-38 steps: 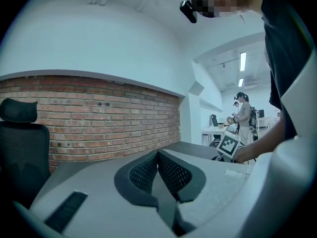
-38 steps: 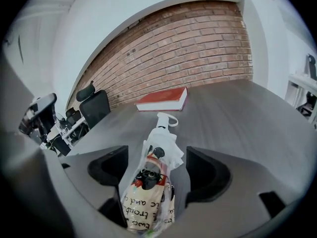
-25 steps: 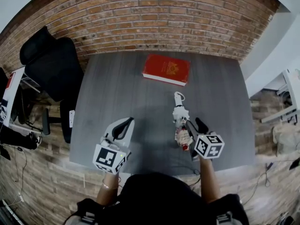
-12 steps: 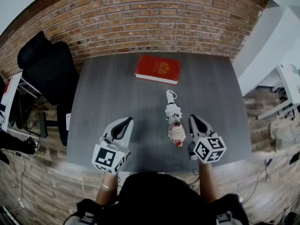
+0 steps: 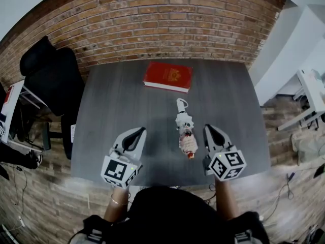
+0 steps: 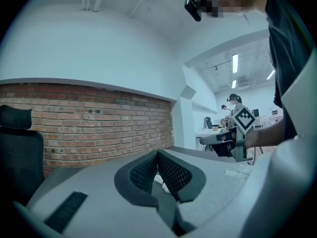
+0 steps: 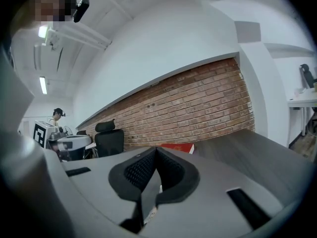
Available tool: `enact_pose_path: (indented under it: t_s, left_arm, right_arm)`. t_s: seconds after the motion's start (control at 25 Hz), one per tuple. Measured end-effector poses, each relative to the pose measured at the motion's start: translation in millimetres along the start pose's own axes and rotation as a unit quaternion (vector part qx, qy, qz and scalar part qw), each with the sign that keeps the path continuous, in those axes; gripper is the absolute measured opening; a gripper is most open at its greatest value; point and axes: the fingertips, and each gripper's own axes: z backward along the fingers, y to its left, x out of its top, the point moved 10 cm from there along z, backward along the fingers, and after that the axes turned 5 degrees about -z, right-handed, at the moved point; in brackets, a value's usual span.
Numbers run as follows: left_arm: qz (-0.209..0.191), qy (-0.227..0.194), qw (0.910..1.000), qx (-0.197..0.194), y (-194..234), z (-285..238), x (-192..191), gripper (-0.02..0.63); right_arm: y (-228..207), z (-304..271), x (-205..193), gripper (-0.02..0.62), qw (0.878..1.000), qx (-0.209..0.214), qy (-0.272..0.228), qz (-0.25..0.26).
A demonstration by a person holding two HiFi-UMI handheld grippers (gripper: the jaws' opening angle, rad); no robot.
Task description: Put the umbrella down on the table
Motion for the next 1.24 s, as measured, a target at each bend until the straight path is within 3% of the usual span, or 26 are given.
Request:
enact_pose_path:
  t_s: [1.24]
  left_arm:
    - [0.013,-0.001,0.9999,-0.005,-14.6,-9.5,5.2,0.003]
  right_arm:
    - [-2.2,19.2,22.5,-0.002,1.000,0.011,-0.026,0.013]
